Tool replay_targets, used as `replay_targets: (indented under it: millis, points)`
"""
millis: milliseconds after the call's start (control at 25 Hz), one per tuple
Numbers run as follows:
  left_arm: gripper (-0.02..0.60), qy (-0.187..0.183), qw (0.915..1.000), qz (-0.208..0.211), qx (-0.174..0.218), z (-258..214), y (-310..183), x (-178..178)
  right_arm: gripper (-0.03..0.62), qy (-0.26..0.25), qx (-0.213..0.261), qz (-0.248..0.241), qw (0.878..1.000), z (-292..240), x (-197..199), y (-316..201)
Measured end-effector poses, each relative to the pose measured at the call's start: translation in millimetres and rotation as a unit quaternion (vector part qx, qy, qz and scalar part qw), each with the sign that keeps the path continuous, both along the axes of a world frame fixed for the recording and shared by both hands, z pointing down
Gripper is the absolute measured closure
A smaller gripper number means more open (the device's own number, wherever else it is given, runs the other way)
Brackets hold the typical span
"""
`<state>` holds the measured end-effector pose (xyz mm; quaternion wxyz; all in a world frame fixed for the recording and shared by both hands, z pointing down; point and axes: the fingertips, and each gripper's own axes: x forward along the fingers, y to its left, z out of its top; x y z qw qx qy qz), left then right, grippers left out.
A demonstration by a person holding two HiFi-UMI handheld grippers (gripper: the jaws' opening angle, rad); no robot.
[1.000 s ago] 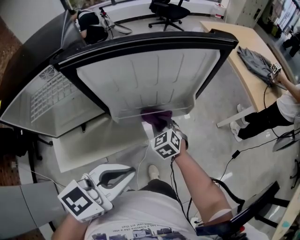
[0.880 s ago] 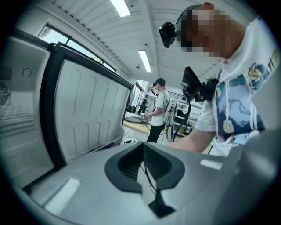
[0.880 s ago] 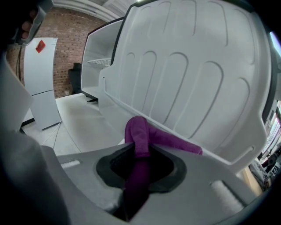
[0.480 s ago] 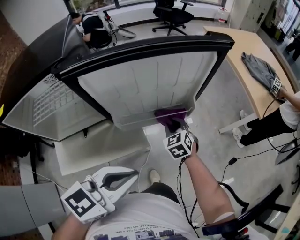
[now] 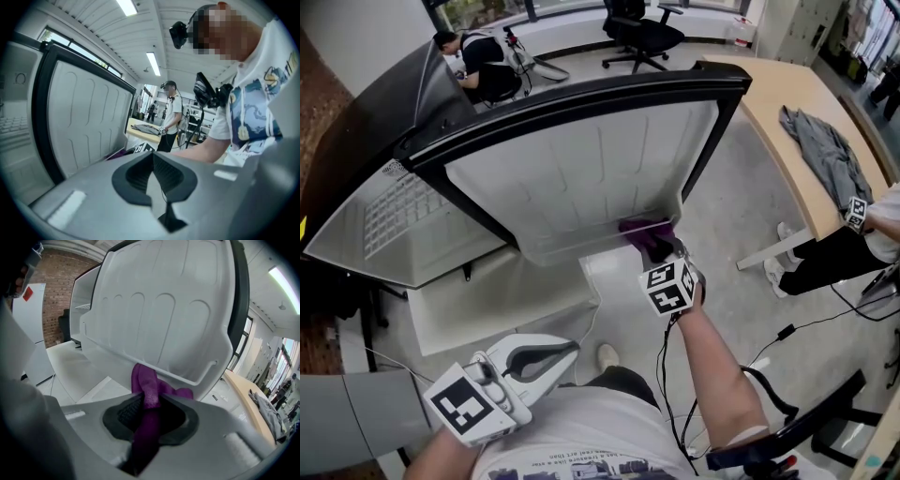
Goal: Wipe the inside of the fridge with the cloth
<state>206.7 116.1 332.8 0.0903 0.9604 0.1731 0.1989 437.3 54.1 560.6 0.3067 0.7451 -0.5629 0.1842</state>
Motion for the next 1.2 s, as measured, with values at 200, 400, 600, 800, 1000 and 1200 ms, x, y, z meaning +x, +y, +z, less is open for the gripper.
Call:
replay_targets:
  millis: [200, 400, 600, 800, 1000, 1200]
  points:
    - [0.577, 0.001, 1.0, 0.002, 0.001, 0, 5, 5, 0.517, -0.003, 0.004, 0.013, 1.0, -2, 13, 11]
    - [0.577, 0.0, 1.0, 0.004, 0.002, 1, 11, 8, 0.517, -0.005, 0.008, 0.018, 1.0, -2, 16, 20]
    - [0.577, 0.001, 1.0, 0.008, 0.002, 1, 19, 12, 0.517, -0.013, 0.007, 0.019, 1.0, 0, 16, 30]
    - [0.577, -0.001, 0.9999, 0.015, 0.001, 1, 26, 15, 0.517, -0.015, 0.003, 0.028, 0.999, 3, 20, 40]
    - [0.577, 0.001, 0.9998, 0.019, 0.0, 3, 30, 17, 0.517, -0.013, -0.005, 0.048, 0.999, 8, 30, 58]
    - [0.577, 0.0, 0.9998, 0.017, -0.006, 1, 32, 14, 0.518, -0.02, -0.009, 0.06, 0.998, 6, 30, 79]
